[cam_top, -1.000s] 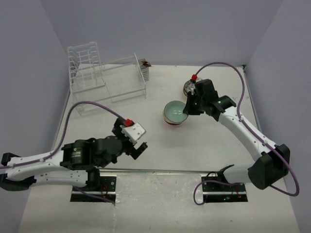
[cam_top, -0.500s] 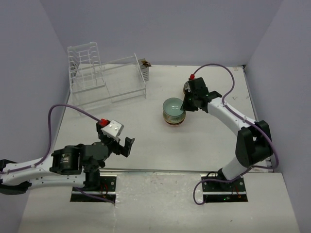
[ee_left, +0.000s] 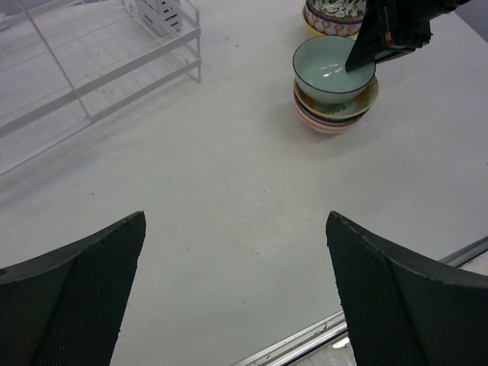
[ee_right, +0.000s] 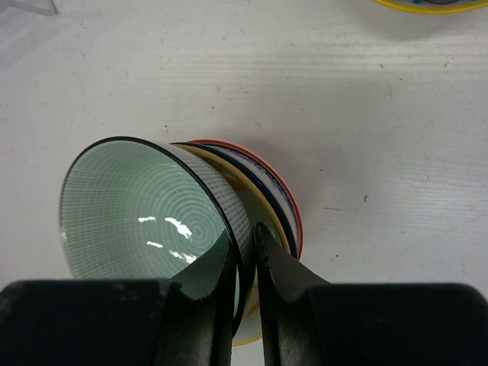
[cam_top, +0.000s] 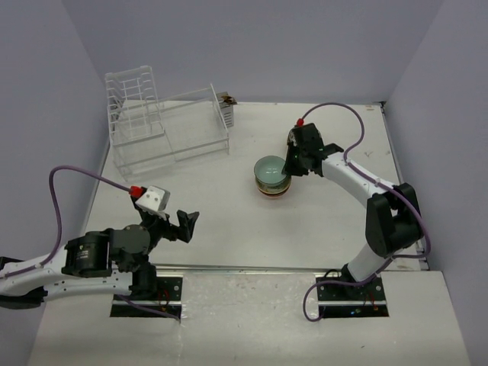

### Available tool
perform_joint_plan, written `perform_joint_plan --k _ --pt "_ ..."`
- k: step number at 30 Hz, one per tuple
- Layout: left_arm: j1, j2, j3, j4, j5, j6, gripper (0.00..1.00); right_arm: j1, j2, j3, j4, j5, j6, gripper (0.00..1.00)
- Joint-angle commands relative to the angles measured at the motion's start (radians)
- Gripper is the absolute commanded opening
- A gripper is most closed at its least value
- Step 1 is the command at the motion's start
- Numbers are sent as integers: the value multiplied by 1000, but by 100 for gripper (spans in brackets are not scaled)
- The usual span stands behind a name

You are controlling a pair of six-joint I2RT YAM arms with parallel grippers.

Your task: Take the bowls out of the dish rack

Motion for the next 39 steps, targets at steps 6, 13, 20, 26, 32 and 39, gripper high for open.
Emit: perform_joint_plan --k 6,13,20,26,32,39 --pt "2 -37 35 -38 -52 -70 100 -1 -86 -51 60 2 40 20" --pt "2 -115 34 -46 -67 -90 100 0 -151 -58 16 9 25 27" --pt "3 -108 40 -93 -125 -156 100 0 -182 -72 -27 51 3 27" --pt "32 36 60 -153 -187 -268 100 2 -240 -116 -23 52 18 19" --pt "172 206 63 -78 -136 -253 100 20 -680 -166 -171 224 -18 51" --pt "193 322 -48 167 -53 -279 100 18 -1021 -124 -369 371 -98 98"
